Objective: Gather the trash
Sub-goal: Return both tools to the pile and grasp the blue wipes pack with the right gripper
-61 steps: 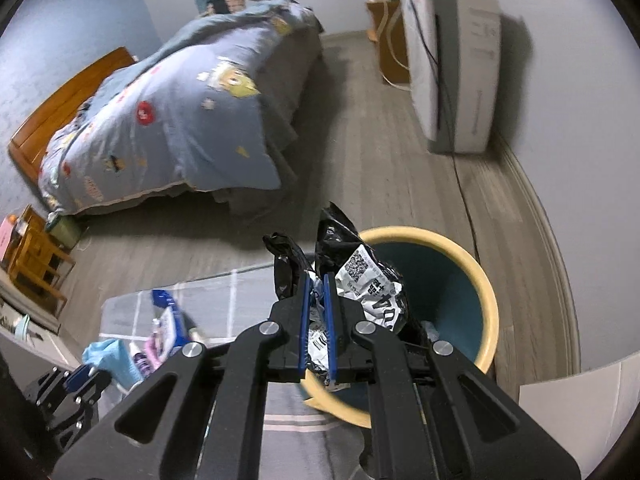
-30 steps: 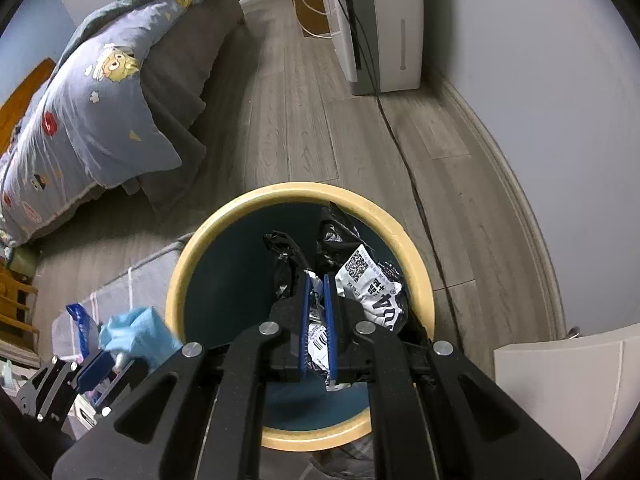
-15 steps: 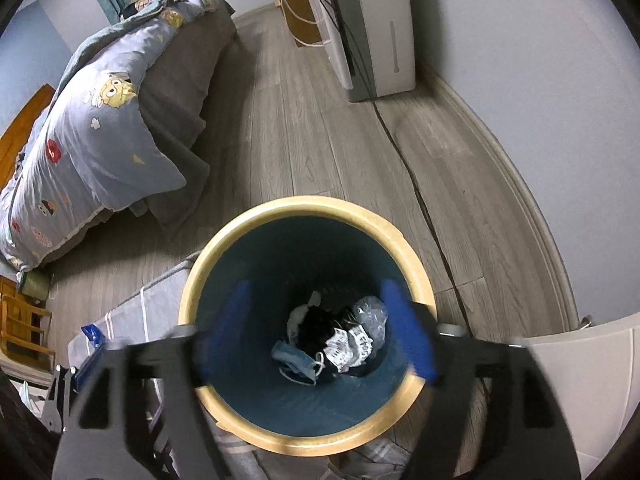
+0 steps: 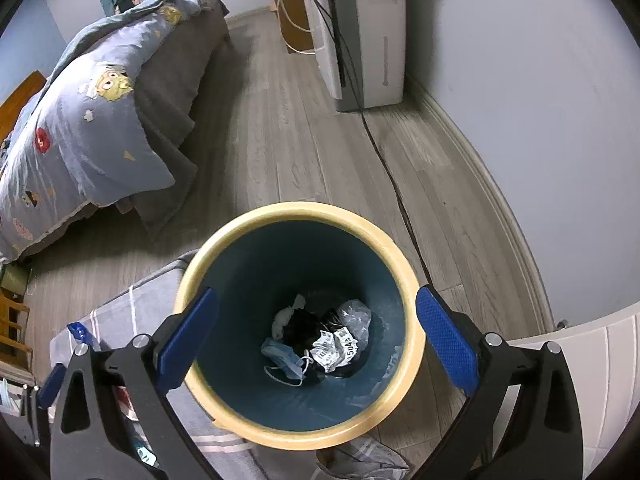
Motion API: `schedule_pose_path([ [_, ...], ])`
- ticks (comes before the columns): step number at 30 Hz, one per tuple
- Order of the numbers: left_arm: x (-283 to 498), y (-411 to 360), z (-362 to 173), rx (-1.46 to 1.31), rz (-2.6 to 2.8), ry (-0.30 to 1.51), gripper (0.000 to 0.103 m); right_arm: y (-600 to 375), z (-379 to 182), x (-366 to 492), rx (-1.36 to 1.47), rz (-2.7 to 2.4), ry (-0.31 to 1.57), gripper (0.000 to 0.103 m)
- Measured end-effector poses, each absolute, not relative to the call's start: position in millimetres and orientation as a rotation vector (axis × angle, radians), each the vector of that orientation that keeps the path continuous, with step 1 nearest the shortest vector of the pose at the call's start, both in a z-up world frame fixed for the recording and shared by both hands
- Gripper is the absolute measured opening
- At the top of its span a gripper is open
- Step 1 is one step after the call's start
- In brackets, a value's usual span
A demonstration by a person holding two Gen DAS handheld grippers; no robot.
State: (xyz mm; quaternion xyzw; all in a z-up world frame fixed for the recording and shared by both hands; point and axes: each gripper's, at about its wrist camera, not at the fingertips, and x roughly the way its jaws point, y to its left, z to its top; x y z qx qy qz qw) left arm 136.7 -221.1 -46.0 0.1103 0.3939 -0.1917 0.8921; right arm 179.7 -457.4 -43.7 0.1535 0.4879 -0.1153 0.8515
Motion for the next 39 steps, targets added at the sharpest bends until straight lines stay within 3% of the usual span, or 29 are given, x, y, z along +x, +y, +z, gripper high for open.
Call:
schedule_pose_path([
  [16, 94.0, -46.5, 6.0, 0.188, -0.088, 0.808, 0.097, -353.3, -8.5, 178.8, 0.177, -0.074, 1.013, 0.097],
  [25, 76.9, 29.1, -1.6, 0.047, 0.053, 0.827, 0.097, -278.1, -9.8, 175.8, 0.175, 0.088, 1.057, 0.097],
  [39, 69.5, 82.2, -28.0, 0.001, 0.098, 0.878, 0.097, -176.1, -46.8, 184.7, 0.000, 0.191, 1.118, 0.097],
])
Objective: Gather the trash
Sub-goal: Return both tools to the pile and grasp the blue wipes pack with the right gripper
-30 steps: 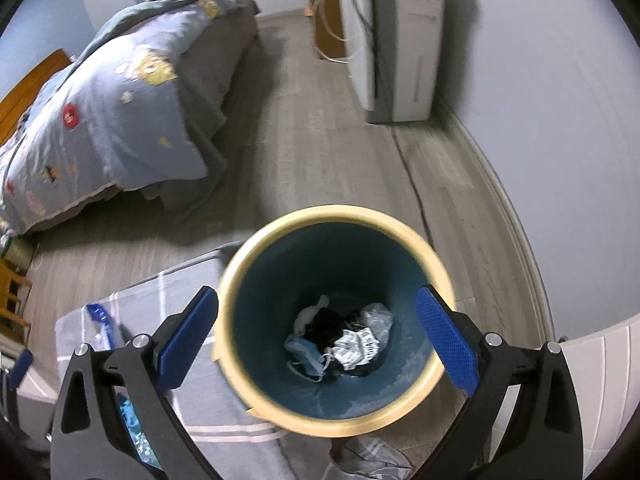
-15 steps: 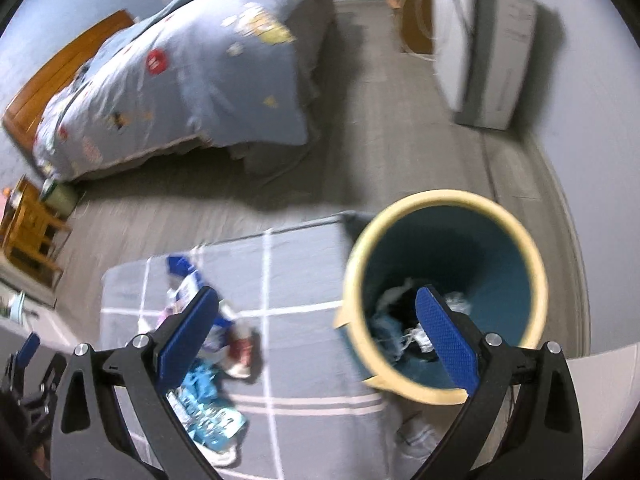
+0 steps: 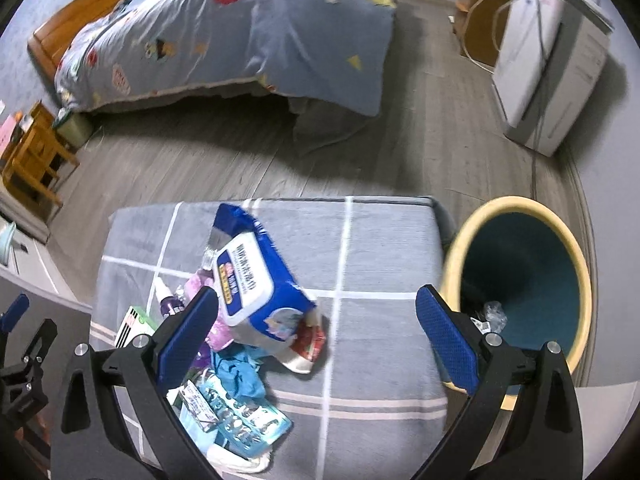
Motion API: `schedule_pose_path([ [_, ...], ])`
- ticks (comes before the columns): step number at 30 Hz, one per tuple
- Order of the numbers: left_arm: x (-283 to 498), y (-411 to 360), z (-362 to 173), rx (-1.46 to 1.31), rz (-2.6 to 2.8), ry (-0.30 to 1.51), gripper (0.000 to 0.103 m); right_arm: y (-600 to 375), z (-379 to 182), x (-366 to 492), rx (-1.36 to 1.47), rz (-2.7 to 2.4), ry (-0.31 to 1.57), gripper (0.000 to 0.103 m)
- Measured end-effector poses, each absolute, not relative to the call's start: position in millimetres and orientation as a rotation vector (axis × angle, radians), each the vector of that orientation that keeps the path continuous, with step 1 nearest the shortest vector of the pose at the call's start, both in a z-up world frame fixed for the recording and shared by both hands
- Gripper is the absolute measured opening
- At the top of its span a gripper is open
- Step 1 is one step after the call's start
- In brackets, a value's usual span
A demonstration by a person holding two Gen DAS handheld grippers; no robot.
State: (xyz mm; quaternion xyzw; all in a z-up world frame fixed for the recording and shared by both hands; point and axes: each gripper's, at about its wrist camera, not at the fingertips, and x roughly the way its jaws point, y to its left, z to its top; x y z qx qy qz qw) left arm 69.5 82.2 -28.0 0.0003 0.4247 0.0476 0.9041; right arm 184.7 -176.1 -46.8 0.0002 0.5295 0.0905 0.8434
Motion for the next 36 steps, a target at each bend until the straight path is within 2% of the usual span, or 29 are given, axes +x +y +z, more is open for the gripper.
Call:
schedule_pose_path([
  [16, 78.6, 94.5, -37.1, -0.007, 0.067, 0.900, 0.097, -138.6, -85.7, 214.5, -0.090, 0.161, 1.159, 0.097],
  [24, 95.3, 79.1, -46.4, 0.073, 0.031, 0.920, 0.097, -130.9, -112.5, 234.5, -0.114, 0.201, 1.190, 0.096],
  [25, 96.3, 78.4, -46.7, 0.071, 0.027, 0.921, 0.097, -130.0, -114.5, 236.5, -0.109, 0.209, 1.191, 0.093],
  [29, 101.5, 78.4, -47.8, 0.061, 0.022, 0.928, 0.097, -129.4, -123.8, 244.0, -0.073, 0.262, 1.236, 0.052],
  [30, 102.9, 78.7, -48.3, 0.060, 0.024, 0.930, 0.097, -128.9, -124.9, 244.0, -0.063, 0.274, 1.246, 0.047],
  [32, 105.0, 79.7, -48.9, 0.055, 0.029, 0.935, 0.097, -128.3, -123.6, 244.4, -0.044, 0.298, 1.251, 0.027],
  [34, 107.1, 80.5, -50.0, 0.034, 0.031, 0.942, 0.097, -126.7, -118.3, 241.6, -0.059, 0.313, 1.247, 0.013],
  [36, 108.3, 80.2, -50.3, 0.016, 0.026, 0.947, 0.097, -125.8, -113.4, 239.4, -0.076, 0.327, 1.241, 0.009],
])
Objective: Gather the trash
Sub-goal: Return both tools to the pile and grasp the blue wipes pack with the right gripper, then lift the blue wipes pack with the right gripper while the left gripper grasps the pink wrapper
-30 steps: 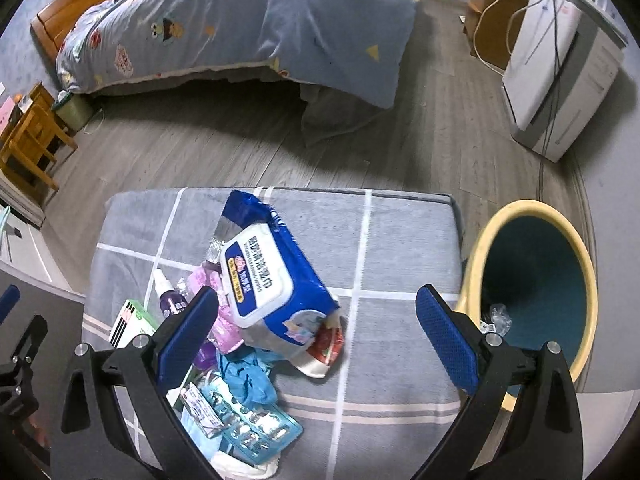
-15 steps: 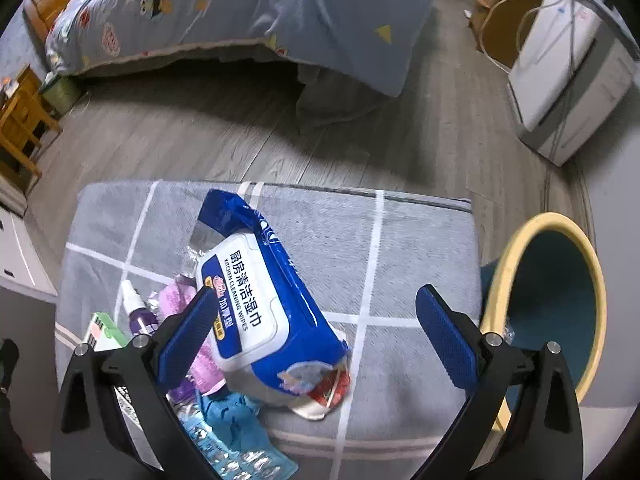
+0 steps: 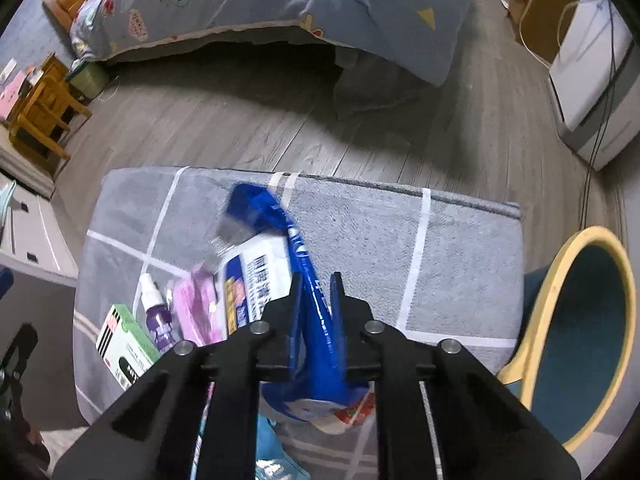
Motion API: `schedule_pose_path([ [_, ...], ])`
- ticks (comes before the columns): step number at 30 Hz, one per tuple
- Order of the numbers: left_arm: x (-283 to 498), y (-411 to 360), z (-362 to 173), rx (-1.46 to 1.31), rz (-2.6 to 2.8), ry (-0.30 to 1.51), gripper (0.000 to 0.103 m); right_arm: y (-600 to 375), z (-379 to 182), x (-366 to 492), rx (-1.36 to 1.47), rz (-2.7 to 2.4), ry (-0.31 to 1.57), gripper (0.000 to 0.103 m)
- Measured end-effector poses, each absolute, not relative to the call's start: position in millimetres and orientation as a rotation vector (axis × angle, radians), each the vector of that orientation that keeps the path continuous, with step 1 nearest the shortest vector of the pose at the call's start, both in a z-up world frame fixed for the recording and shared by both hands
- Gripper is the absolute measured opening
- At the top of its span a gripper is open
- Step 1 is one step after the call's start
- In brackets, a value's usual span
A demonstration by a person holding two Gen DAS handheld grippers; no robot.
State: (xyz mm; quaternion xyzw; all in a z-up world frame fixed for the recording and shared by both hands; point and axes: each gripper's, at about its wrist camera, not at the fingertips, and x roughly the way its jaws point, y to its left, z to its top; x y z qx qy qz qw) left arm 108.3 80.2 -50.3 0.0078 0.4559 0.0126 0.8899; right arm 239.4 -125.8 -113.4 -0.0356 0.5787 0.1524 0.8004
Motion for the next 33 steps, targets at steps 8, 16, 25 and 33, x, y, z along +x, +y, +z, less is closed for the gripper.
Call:
schedule_pose_path([
  [8, 106.4, 64.4, -60.1, 0.028, 0.026, 0.966, 0.097, -135.5, -72.0, 224.0, -0.060, 0.362, 1.154, 0.008],
  [16, 119.5, 40.6, -91.6, 0.015, 0.038, 1.033, 0.097, -150.2, -35.7, 205.2, -0.084, 0.377, 1.058, 0.008],
  [25, 138.5, -4.9, -116.7, -0.040, 0.011, 1.031, 0.097, -203.6, -18.7, 203.1, -0.014, 0.337, 1.016, 0.008],
  [33, 160.0, -32.8, -143.2, 0.070, 0.003, 1.075, 0.093, -254.7, -16.2, 206.1, 0.070, 0.287, 1.006, 0.008],
])
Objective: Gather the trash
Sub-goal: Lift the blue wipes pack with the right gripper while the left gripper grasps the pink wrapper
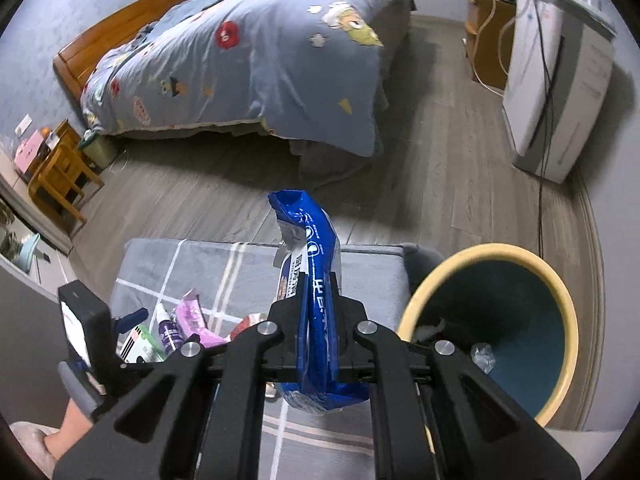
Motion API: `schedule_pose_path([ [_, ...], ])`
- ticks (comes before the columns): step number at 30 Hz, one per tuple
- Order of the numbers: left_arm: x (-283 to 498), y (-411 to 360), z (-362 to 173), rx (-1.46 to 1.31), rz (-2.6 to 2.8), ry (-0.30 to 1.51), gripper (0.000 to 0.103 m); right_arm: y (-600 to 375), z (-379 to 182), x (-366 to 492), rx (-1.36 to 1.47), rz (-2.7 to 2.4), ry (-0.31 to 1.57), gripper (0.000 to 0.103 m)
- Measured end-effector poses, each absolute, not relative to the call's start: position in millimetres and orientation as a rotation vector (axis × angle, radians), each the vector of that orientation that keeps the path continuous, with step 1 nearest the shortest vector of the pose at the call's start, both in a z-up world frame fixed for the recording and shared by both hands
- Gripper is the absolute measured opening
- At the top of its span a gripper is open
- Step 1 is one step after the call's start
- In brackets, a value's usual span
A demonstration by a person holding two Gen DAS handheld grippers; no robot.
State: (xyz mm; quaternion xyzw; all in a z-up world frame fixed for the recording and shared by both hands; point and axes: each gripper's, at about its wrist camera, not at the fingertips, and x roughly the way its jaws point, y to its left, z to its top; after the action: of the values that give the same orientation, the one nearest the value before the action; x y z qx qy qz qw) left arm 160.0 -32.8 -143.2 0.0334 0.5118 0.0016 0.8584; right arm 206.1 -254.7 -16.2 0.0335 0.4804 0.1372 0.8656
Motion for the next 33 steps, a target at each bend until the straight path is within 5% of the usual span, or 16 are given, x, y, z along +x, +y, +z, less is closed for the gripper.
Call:
schedule_pose_path([
  [12, 166.0, -35.3, -150.1, 0.095, -0.054, 1.081, 0.017, -265.6, -22.0, 209.7, 0.089, 0.278, 1.016, 0.008],
  [33, 139.6, -52.2, -60.8, 0.122, -0.169, 0.838, 0.012, -258.0, 0.5, 193.4, 0.074, 0.263, 0.985, 0.008],
])
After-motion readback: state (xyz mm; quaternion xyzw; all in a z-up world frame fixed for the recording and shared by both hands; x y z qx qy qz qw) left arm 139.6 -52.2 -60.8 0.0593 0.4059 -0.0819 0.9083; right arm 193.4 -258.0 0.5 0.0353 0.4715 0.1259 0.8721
